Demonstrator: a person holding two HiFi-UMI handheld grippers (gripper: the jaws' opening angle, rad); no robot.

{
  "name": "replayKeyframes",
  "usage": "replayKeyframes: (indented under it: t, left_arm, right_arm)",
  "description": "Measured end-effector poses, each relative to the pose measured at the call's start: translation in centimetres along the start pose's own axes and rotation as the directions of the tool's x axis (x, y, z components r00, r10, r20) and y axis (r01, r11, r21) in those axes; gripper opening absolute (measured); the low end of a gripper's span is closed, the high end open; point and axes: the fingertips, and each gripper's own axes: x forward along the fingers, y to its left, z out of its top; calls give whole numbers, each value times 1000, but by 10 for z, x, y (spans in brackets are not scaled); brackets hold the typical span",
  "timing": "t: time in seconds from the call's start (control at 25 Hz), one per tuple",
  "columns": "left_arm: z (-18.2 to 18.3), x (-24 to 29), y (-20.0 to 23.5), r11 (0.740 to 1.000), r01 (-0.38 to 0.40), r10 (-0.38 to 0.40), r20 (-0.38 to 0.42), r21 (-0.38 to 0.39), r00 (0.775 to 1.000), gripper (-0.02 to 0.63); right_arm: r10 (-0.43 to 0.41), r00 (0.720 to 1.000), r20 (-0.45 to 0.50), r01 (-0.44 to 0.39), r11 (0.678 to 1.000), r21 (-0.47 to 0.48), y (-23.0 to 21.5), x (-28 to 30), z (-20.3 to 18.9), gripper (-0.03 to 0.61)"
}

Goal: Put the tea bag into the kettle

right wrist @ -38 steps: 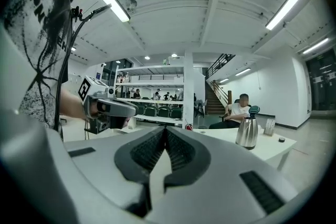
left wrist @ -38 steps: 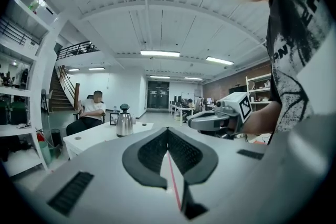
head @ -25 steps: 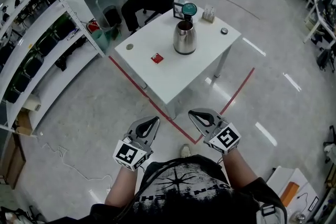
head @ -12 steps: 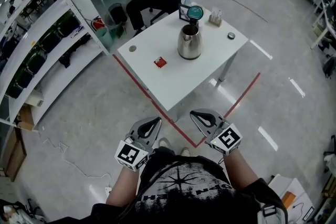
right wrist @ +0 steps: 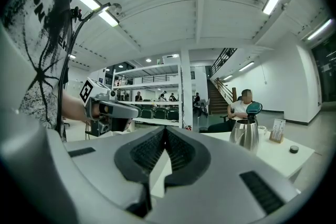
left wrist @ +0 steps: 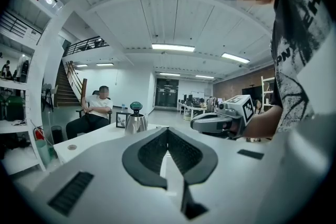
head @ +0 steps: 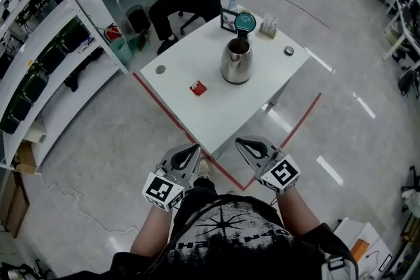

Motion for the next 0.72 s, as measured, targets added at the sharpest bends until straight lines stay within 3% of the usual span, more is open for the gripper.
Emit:
replayKeyframes:
  t: [0.4, 0.72]
  left_arm:
    - [27, 37, 97, 999, 52, -52, 29, 9, 998, 8]
    - [21, 59, 156, 995, 100, -100, 14, 15, 995, 8]
  right_arm:
    - [-46, 999, -10, 46, 997, -64, -53, 83, 32, 11]
    - [-84, 996, -10, 83, 991, -102, -81, 135, 42, 11]
